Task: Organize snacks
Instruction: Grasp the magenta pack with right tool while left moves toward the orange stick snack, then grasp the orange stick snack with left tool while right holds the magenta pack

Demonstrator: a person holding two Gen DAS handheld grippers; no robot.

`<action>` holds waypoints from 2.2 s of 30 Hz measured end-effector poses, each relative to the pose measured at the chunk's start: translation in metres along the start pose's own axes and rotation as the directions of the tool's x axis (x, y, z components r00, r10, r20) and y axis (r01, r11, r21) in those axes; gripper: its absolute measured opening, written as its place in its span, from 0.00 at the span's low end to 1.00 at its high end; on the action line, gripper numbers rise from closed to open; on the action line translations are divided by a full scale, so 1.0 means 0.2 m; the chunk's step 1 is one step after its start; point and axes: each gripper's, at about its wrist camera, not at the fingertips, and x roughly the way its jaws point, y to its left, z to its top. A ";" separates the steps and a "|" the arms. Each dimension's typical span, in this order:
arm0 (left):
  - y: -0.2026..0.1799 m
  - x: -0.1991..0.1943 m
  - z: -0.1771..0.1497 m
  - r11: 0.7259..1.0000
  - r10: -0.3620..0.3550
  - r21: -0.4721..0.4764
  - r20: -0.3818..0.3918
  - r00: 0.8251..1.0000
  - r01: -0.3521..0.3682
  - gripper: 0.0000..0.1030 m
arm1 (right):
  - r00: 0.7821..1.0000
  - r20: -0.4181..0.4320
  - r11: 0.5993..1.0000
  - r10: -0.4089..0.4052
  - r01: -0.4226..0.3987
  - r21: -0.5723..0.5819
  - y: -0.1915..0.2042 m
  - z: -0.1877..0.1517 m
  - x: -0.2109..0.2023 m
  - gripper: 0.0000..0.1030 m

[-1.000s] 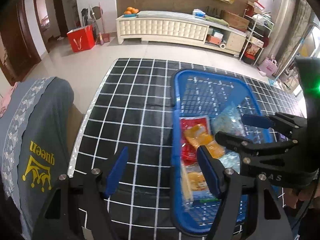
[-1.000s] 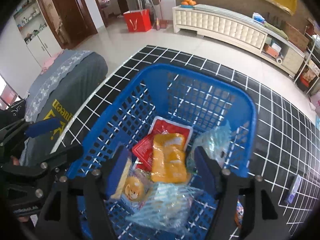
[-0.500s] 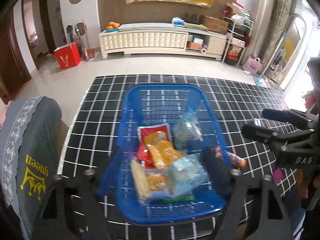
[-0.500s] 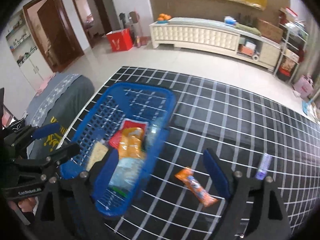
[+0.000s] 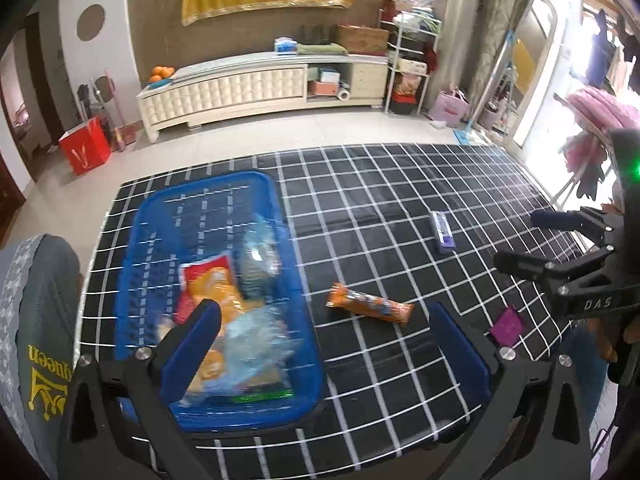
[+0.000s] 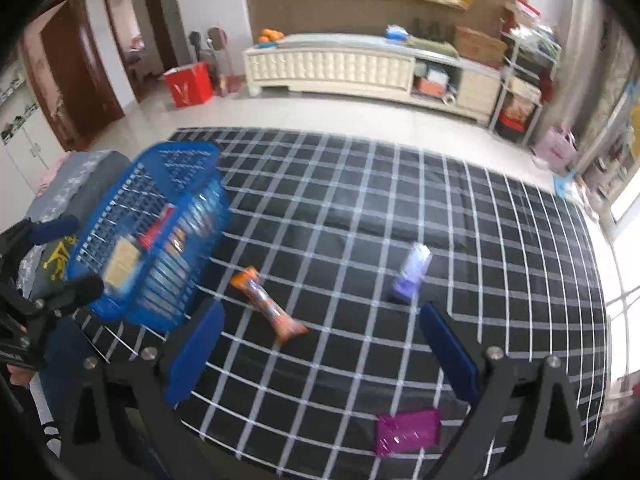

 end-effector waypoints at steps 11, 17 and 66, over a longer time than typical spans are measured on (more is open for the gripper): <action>-0.38 0.26 -0.17 0.996 -0.081 0.025 -0.112 0.990 0.085 1.00 | 0.982 -0.189 0.985 -0.002 0.034 0.169 -0.38 -0.45 0.20 0.97; -0.54 0.41 -0.32 0.995 -0.083 0.041 -0.181 0.980 0.091 1.00 | 0.965 -0.262 0.988 0.024 0.018 0.157 -0.44 -0.61 0.35 0.97; -0.22 0.91 -0.20 0.847 -0.032 -0.507 -0.346 0.938 -0.158 1.00 | 0.992 -0.110 0.998 0.054 -0.050 0.034 -0.34 -0.50 0.48 0.57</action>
